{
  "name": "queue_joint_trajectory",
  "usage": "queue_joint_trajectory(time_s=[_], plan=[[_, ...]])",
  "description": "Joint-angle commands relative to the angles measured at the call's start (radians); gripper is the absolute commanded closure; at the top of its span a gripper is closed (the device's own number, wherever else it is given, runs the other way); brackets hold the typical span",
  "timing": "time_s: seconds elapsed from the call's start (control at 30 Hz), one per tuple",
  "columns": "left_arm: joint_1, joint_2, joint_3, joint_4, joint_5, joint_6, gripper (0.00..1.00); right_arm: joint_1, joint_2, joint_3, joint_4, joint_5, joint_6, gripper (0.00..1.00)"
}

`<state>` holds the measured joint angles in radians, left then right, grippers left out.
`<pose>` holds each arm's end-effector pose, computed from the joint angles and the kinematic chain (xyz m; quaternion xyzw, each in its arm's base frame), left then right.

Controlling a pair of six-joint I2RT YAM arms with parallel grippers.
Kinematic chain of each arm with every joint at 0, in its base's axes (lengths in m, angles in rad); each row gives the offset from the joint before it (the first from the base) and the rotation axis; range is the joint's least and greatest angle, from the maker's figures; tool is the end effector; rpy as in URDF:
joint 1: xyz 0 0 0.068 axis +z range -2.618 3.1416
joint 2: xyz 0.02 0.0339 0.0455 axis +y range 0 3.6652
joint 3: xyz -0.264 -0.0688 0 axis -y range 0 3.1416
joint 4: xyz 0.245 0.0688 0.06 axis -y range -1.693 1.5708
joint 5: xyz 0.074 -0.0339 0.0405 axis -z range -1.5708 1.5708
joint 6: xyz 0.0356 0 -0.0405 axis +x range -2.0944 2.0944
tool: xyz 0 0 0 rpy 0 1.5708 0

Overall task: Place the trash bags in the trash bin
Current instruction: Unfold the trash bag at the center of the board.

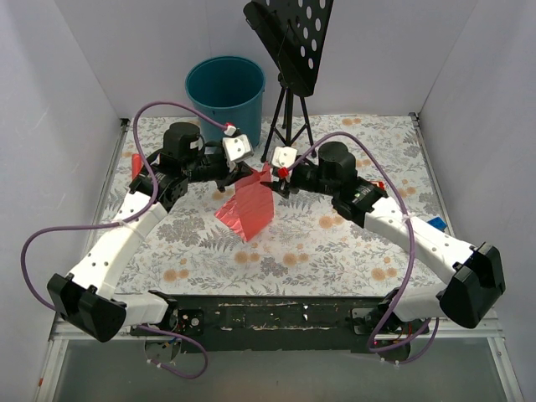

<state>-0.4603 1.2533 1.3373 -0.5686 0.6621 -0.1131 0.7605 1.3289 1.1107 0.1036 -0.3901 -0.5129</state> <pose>0.2295 -0.1382 0.3971 0.3053 0.7684 -0.4051 0.3901 0.2190 0.2270 0.3631 -0.5391 0.5121 0.2242 0.6300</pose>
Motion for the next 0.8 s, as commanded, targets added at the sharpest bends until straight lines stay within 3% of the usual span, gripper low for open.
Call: queue_joint_trajectory(time_s=[0.0,0.37,0.47,0.57,0.67,0.7,0.77], plan=[[-0.001,-0.002,0.011,-0.004,-0.061,0.038,1.00,0.005,-0.034,0.100,-0.047,-0.018,-0.081,0.40],[-0.001,0.023,0.046,0.010,-0.062,0.066,1.00,0.003,-0.031,0.103,-0.136,-0.059,-0.139,0.40],[-0.001,0.018,0.049,0.010,-0.065,0.069,1.00,0.003,0.013,0.130,-0.151,-0.055,-0.130,0.46],[-0.001,0.012,0.046,0.010,-0.076,0.085,1.00,0.003,0.055,0.155,-0.173,-0.043,-0.121,0.60],[-0.001,0.012,0.036,0.006,-0.072,0.102,1.00,0.003,0.064,0.175,-0.157,-0.071,-0.090,0.93],[-0.003,0.014,0.031,0.006,-0.062,0.108,1.00,0.005,0.064,0.187,-0.147,-0.090,-0.066,0.99],[-0.012,0.012,0.004,0.021,-0.047,0.162,1.00,0.007,0.078,0.228,-0.134,-0.139,-0.006,0.99]])
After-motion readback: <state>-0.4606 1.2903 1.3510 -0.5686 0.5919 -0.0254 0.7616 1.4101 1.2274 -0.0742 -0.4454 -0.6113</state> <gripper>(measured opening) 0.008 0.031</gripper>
